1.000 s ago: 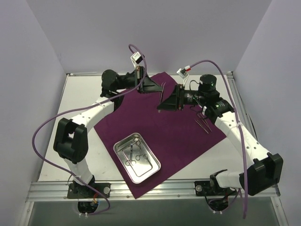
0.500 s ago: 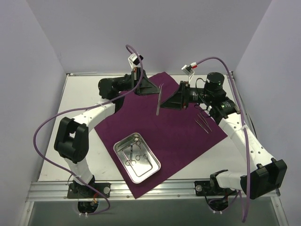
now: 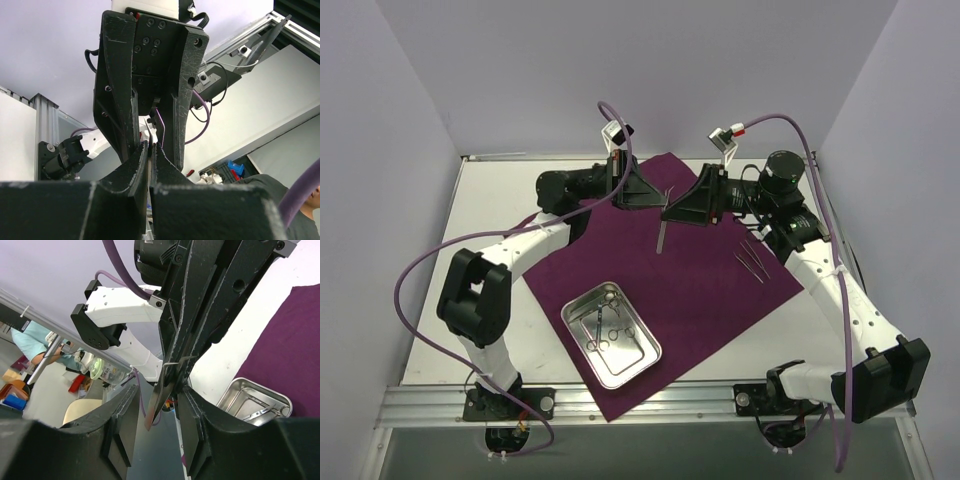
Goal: Open and lay out the surgical kit
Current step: Place the medical item in the surgical kit.
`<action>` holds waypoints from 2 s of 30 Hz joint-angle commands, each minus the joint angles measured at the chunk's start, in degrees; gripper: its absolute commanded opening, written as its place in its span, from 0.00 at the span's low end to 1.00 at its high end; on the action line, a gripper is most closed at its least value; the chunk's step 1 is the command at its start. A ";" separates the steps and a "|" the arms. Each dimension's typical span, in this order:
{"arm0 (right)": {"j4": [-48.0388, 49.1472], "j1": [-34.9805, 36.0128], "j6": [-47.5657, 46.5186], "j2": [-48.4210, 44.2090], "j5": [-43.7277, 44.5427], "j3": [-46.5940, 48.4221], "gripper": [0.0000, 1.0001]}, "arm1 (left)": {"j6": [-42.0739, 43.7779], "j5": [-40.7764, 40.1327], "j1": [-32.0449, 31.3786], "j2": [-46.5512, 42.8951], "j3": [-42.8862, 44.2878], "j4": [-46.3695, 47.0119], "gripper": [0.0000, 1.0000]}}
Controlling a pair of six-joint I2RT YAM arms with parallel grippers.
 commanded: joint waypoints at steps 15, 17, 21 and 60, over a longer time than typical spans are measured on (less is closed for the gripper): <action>4.96 0.91 2.28 -0.49 -1.08 -1.85 0.00 | 1.33 -0.25 -0.78 0.93 2.46 7.82 0.17; 1.88 0.91 -0.09 -0.40 -0.73 -0.88 0.00 | 2.73 -0.07 -0.52 0.93 2.20 6.32 0.26; -10.77 0.91 -8.44 0.39 0.85 2.37 0.00 | 6.86 -0.86 1.23 -0.83 0.18 -0.08 0.50; -54.48 -1.38 -59.94 17.70 67.73 1.68 0.00 | 90.81 -21.52 13.81 -16.56 6.87 -109.18 0.94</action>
